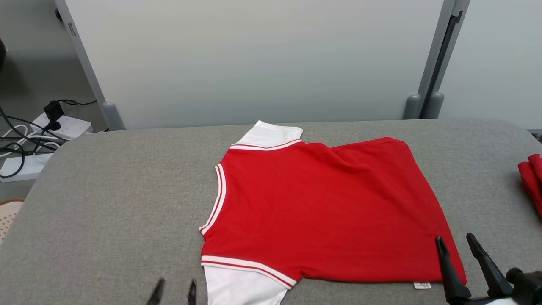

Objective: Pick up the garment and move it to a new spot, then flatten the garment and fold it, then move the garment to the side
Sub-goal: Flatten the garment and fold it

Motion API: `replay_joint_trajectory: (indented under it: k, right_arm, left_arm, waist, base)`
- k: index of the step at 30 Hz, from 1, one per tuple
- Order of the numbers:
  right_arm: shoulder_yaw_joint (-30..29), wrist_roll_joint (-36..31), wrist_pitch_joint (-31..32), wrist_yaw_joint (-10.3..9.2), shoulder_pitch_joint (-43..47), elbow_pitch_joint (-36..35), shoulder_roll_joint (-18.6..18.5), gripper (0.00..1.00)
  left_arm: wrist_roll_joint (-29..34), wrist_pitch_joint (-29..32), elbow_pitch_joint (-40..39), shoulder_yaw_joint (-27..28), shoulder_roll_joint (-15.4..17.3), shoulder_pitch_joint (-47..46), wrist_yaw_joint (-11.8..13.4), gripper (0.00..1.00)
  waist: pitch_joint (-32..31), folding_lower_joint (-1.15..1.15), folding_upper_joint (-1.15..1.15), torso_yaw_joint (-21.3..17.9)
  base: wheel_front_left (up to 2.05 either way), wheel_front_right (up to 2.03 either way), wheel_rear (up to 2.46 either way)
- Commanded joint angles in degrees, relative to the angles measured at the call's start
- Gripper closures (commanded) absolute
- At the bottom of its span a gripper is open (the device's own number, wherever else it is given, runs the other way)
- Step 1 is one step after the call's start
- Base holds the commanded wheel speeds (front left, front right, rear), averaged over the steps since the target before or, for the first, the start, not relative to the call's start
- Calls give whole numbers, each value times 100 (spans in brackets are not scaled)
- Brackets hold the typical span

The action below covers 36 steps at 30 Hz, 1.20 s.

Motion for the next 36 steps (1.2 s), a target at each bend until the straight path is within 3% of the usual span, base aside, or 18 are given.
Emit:
replay_joint_trajectory:
  k: [1, 9, 25, 27, 29, 30, 36]
  right_arm:
    - [80, 48, -83, 1, -124, -168, -115, 0]
    - [81, 83, -83, 1, -122, -197, -137, 0]
    - [199, 162, -83, 1, -246, -192, -286, 0]
    - [210, 173, -83, 1, -259, -191, -306, 0]
    - [199, 178, -83, 1, -255, -187, -321, 0]
    - [196, 184, -83, 1, -248, -185, -329, 0]
    - [188, 213, -83, 1, -195, -38, -373, 0]
  left_arm:
    - [96, 14, 112, 63, -6, -88, -29, 0]
    - [-191, 756, 848, -262, -7, -272, 97, 0]
    - [-408, 941, 1601, -657, -7, -702, -1, 2]
    - [-430, 900, 1703, -677, -7, -740, -22, 45]
    - [-471, 856, 1765, -704, -7, -768, -43, 76]
    - [-483, 834, 1790, -718, -7, -779, -55, 99]
    - [-562, 785, 1896, -727, 20, -843, -99, 100]
  waist:
    - [14, 0, 0, 5]
    - [160, 0, 0, 36]
    - [399, 0, 0, -91]
    - [411, 0, 0, -121]
    - [417, 0, 0, -141]
    - [419, 0, 0, -148]
    - [441, 0, 0, -128]
  base:
    - [0, 0, 0]
    - [0, 0, 0]
    - [0, 0, 0]
    - [0, 0, 0]
    - [0, 0, 0]
    - [0, 0, 0]
    - [0, 0, 0]
